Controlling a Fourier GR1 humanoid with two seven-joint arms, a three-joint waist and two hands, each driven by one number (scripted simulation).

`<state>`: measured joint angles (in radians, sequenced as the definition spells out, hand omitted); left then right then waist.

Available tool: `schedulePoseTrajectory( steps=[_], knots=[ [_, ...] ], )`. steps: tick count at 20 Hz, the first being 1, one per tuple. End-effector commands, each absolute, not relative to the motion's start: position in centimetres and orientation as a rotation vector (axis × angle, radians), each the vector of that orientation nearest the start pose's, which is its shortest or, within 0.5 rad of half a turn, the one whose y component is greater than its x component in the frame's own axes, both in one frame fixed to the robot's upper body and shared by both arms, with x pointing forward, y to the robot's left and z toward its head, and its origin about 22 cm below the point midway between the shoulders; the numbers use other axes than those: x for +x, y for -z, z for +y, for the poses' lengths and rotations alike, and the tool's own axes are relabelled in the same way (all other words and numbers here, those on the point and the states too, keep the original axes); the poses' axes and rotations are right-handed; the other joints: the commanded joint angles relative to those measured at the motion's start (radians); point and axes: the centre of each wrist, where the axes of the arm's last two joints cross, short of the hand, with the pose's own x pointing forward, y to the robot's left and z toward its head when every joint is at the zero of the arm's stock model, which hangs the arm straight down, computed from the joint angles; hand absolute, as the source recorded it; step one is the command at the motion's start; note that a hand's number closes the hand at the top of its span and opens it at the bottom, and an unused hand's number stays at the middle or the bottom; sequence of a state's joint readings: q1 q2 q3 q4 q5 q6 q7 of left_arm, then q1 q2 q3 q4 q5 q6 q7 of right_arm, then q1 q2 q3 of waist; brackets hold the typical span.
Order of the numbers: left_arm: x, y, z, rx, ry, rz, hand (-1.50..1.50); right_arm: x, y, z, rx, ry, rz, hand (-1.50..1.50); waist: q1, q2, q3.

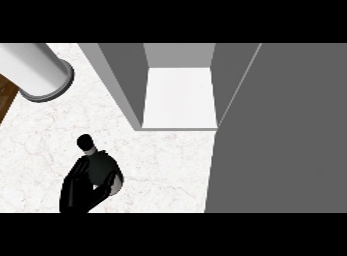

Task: Pick up the wine, place it into the cabinet and close the cabinet

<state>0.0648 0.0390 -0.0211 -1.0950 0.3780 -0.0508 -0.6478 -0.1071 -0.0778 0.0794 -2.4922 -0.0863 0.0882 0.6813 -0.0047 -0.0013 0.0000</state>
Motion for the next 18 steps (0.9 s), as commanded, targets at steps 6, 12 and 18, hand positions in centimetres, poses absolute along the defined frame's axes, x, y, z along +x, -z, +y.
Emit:
schedulePoseTrajectory(
  steps=[6,12,18],
  knots=[
    [21.0,11.9,25.0,-0.079,-0.168,-1.743,1.5,12.9,-21.5,-22.3,0.195,-0.255,-1.93,-1.5,-0.001,0.0,0.0],
    [21.9,9.6,31.3,-0.099,-0.042,-1.744,1.5,12.5,-21.5,-22.5,0.212,-0.245,-1.944,-1.5,-0.001,0.0,0.0],
    [21.2,8.8,31.8,-0.036,-0.038,-1.866,1.5,12.3,-21.1,-21.9,0.2,-0.253,-1.93,-1.5,0.003,-0.001,0.0]
  ],
)
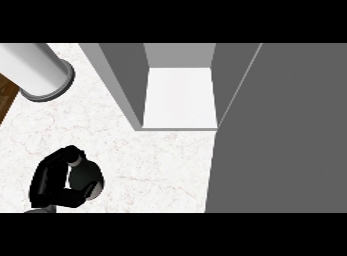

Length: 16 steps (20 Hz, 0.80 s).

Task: Pick up the wine, place it into the cabinet and close the cabinet

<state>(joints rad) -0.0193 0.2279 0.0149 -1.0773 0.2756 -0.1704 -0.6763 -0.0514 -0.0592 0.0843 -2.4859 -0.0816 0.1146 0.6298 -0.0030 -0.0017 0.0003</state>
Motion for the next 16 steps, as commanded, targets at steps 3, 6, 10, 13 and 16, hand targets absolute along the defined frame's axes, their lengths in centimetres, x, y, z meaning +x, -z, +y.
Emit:
schedulePoseTrajectory(
  steps=[3,6,10,13,16],
  knots=[
    [22.9,6.5,32.0,0.003,-0.027,-1.922,1.5,13.7,-21.3,-21.7,0.2,-0.252,-1.938,-1.5,0.004,0.0,0.0],
    [22.9,6.3,29.7,0.004,-0.063,-1.972,1.5,12.8,-21.8,-22.1,0.204,-0.28,-1.923,-1.5,0.003,-0.001,0.0],
    [22.5,3.5,28.5,-0.179,-0.083,-1.943,1.5,12.6,-21.7,-22.5,0.217,-0.269,-1.939,-1.5,0.004,-0.003,0.001],
    [23.7,1.3,26.3,-0.213,-0.059,-1.908,1.5,14.4,-21.4,-22.1,0.235,-0.25,-1.918,-1.5,0.003,0.0,0.0],
    [22.7,-0.3,25.9,-0.239,-0.043,-1.924,1.5,13.5,-21.5,-22.9,0.211,-0.256,-1.933,-1.5,0.002,0.0,0.0]
  ],
)
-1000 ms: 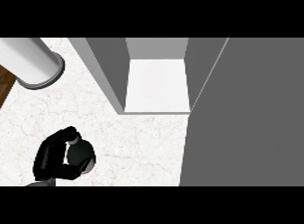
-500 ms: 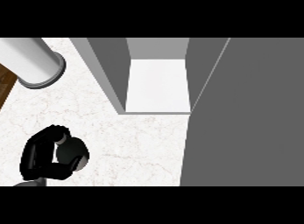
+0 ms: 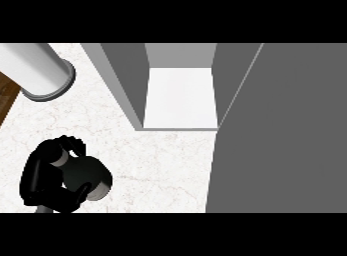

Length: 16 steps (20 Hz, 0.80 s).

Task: Pick up the wine, place it into the cabinet and close the cabinet

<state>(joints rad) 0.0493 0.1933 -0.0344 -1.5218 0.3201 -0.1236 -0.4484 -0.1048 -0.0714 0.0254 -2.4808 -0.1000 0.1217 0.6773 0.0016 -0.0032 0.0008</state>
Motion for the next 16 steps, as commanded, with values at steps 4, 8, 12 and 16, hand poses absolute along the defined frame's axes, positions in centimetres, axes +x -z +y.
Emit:
schedulePoseTrajectory(
  steps=[4,8,12,16],
  knots=[
    [23.4,-6.0,23.3,-0.239,0.009,-1.921,1.5,12.8,-21.1,-21.8,0.217,-0.233,-1.922,-1.5,-0.004,-0.002,0.0],
    [23.2,-6.3,20.9,-0.26,0.049,-1.895,1.5,13.7,-20.9,-21.8,0.233,-0.258,-1.919,-1.5,-0.004,0.001,0.0],
    [22.7,-8.6,17.4,-0.336,0.026,-1.92,1.5,13.3,-21.1,-21.9,0.221,-0.266,-1.932,-1.5,-0.004,0.0,0.0],
    [24.3,-9.1,14.3,-0.381,0.006,-1.9,1.5,14.3,-20.6,-22.3,0.218,-0.252,-1.93,-1.5,-0.006,0.003,-0.001]
  ],
)
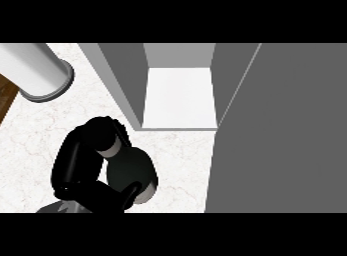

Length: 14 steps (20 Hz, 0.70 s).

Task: Pick up the wine, place it into the cabinet and close the cabinet

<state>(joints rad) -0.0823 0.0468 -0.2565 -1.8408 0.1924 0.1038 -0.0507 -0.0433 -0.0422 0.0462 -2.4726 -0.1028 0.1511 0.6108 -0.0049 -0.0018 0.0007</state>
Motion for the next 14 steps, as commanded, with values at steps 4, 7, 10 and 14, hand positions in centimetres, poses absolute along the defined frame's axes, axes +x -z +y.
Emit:
schedulePoseTrajectory(
  steps=[4,7,10,14],
  knots=[
    [24.3,-10.9,12.1,-0.355,0.006,-1.903,1.5,13.1,-21.4,-23.2,0.213,-0.269,-1.921,-1.5,-0.003,0.0,0.0],
    [25.4,-11.5,9.0,-0.365,-0.006,-1.907,1.5,12.9,-20.9,-22.2,0.232,-0.251,-1.934,-1.5,-0.014,0.001,0.0],
    [26.7,-12.7,8.3,-0.317,-0.002,-1.937,1.5,12.9,-21.7,-21.0,0.263,-0.253,-1.927,-1.5,-0.01,0.001,-0.001],
    [27.0,-13.2,7.6,-0.281,0.003,-1.923,1.5,13.6,-20.9,-22.0,0.219,-0.25,-1.913,-1.5,-0.004,0.001,0.0]
  ],
)
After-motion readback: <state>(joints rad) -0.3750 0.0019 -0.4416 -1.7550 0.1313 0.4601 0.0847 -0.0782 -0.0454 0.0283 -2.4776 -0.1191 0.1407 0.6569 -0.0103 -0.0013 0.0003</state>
